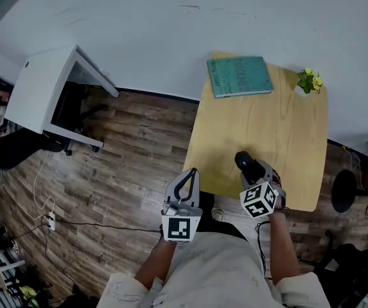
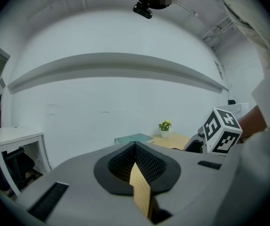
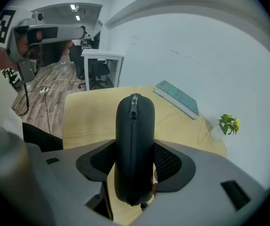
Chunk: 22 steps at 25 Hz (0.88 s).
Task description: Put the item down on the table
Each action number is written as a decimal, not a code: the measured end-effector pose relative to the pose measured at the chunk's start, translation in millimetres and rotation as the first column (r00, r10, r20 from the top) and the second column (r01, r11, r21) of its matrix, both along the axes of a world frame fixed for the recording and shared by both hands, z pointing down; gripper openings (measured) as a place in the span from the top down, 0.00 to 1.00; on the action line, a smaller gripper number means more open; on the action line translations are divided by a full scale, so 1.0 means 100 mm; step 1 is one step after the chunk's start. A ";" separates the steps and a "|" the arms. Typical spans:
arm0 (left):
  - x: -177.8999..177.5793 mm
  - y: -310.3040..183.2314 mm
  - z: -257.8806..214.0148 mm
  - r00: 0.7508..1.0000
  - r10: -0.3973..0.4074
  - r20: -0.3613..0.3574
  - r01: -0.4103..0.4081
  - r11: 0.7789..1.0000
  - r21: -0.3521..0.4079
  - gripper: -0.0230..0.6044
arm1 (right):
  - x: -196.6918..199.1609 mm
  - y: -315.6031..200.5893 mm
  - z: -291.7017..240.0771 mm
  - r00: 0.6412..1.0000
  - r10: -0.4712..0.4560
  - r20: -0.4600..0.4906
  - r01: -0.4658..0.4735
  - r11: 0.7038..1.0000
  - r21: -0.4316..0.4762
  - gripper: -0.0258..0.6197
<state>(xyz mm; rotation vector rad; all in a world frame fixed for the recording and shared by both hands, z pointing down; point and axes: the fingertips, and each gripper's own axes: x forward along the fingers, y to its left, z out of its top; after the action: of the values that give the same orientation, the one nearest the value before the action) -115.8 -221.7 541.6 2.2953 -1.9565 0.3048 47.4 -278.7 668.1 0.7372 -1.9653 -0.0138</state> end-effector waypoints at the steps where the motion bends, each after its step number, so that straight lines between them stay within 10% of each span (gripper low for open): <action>1: 0.00 -0.01 0.01 1.000 0.000 0.000 0.000 1.000 -0.001 0.95 | -0.02 0.00 0.02 1.000 -0.012 -0.013 0.012 1.000 -0.004 0.57; 22: -0.07 -0.01 0.07 1.000 -0.002 -0.016 0.002 1.000 -0.010 0.95 | -0.25 0.08 0.27 0.932 -0.154 -0.328 0.159 0.987 -0.011 0.56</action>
<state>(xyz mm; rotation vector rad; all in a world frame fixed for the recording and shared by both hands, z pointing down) -123.3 -222.7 548.3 2.2822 -1.9456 0.2943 22.0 -270.6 695.0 0.5459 -1.6991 -0.2347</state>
